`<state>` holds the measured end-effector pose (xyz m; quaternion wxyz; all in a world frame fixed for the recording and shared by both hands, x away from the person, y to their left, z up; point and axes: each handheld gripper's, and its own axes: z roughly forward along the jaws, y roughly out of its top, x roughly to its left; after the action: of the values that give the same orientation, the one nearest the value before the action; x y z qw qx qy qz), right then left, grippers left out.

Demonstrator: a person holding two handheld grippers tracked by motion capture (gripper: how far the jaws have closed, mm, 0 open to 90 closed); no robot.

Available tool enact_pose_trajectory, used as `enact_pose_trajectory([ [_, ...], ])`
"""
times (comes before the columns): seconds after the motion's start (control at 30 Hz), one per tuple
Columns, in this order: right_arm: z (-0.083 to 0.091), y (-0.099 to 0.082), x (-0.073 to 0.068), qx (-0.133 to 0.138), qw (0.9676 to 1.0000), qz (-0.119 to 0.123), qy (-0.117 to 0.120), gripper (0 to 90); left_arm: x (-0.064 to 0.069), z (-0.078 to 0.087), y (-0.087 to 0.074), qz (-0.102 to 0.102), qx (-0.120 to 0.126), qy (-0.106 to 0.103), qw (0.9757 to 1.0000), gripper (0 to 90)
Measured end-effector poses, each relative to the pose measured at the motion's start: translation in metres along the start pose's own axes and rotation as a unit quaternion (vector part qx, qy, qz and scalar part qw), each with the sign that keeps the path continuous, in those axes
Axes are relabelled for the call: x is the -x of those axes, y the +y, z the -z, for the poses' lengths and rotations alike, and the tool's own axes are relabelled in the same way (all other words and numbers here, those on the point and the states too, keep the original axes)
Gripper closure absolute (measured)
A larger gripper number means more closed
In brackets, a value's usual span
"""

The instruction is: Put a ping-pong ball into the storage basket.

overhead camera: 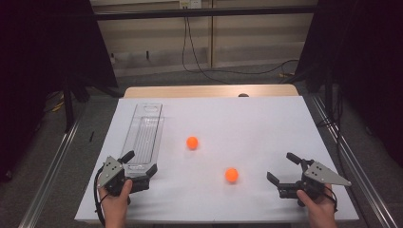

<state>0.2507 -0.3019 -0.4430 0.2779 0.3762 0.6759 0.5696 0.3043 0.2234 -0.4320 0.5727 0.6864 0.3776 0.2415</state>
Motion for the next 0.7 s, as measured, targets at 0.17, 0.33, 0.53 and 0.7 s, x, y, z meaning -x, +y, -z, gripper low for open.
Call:
enact_pose_trajectory([
  [0.17,-0.0004,0.0001,0.0001,0.001,1.0000,0.000,0.000,0.1,0.0006,-0.0012,0.0008,-0.001,-0.001,-0.001,1.0000,2.3],
  [0.33,-0.0005,0.0001,0.0001,0.001,1.0000,0.001,0.002,0.2,0.0006,-0.0023,0.0012,0.005,0.001,-0.006,1.0000,2.3],
  [0.53,-0.0005,0.0002,0.0004,0.001,1.0000,0.002,0.001,0.2,0.0027,-0.0033,0.0032,0.002,0.001,-0.010,0.9999,2.3],
  [0.7,-0.0004,0.0002,0.0004,0.000,1.0000,0.002,0.001,0.1,0.0050,-0.0053,0.0047,0.005,0.001,-0.019,0.9998,2.3],
])
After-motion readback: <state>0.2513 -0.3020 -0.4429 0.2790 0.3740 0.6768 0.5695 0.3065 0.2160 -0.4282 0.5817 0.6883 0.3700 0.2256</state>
